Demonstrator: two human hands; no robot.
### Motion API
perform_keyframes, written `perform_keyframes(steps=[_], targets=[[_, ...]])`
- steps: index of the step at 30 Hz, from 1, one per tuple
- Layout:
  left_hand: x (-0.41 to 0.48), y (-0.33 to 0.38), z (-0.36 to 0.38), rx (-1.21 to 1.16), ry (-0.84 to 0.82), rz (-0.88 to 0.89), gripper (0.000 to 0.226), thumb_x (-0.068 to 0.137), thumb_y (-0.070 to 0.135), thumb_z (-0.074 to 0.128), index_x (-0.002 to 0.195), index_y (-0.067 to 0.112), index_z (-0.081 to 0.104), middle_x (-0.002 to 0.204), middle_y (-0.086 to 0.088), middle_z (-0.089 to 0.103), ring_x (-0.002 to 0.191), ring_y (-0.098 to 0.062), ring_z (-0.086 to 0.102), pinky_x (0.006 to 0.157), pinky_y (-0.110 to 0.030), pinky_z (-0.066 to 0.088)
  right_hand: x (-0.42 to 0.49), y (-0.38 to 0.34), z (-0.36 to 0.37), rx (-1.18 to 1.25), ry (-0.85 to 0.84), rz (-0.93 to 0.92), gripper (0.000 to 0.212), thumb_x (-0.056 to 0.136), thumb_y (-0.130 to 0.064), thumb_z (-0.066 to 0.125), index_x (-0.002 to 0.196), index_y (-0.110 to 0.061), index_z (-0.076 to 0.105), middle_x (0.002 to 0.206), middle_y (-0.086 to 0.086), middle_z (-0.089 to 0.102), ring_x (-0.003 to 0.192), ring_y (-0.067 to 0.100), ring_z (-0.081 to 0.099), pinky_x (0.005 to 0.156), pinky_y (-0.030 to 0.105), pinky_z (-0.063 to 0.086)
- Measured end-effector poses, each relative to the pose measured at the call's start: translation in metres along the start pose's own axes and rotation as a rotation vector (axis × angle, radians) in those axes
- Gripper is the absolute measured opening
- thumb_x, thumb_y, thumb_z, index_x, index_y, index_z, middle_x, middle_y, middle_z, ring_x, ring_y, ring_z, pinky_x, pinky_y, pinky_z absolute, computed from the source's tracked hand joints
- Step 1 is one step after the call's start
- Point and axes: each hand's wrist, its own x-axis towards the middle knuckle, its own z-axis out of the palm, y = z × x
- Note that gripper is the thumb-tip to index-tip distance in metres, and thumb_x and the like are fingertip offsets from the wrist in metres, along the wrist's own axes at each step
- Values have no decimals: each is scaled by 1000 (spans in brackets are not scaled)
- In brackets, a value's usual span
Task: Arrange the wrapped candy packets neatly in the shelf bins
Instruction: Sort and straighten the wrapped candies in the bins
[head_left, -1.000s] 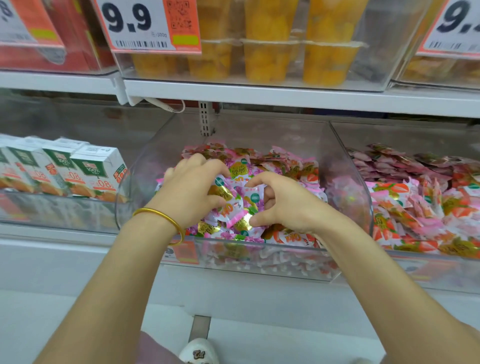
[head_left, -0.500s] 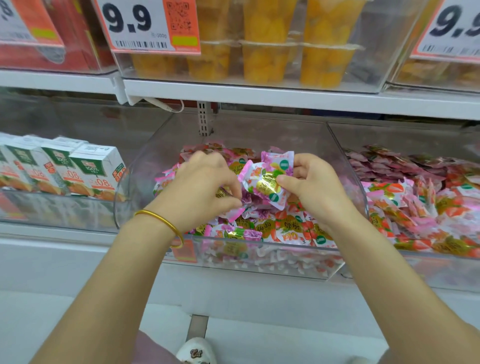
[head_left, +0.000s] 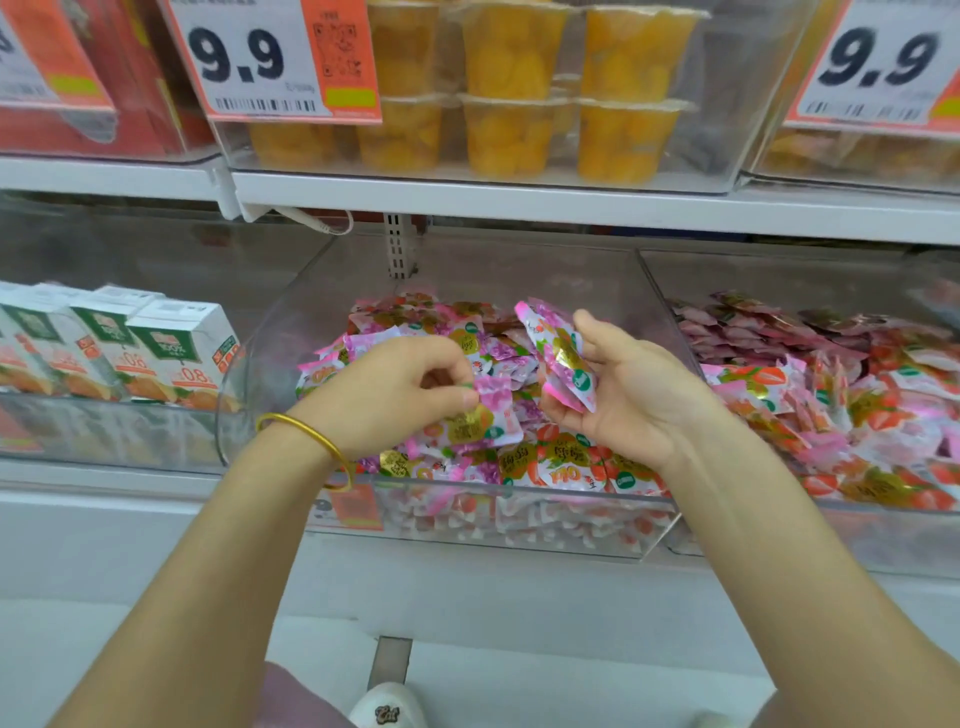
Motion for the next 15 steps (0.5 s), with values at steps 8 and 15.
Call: perform_keyframes(steps=[8, 15], targets=[[11, 39, 15, -400, 120, -1, 9, 92, 15, 53, 88, 8, 58, 73, -1, 57, 55, -2, 46, 46, -10, 38, -33, -20, -18, -277, -68, -312, 42, 60, -11, 71, 99, 3, 63, 80, 13, 71, 65, 17, 68, 56, 25, 55], [24, 88, 46, -690, -142, 168, 34, 77, 5, 64, 108, 18, 61, 97, 12, 69, 81, -1, 62, 69, -16, 50, -69, -46, -68, -393, 74, -428, 47, 59, -18, 73, 102, -3, 62, 93, 16, 72, 80, 24, 69, 72, 36, 58]])
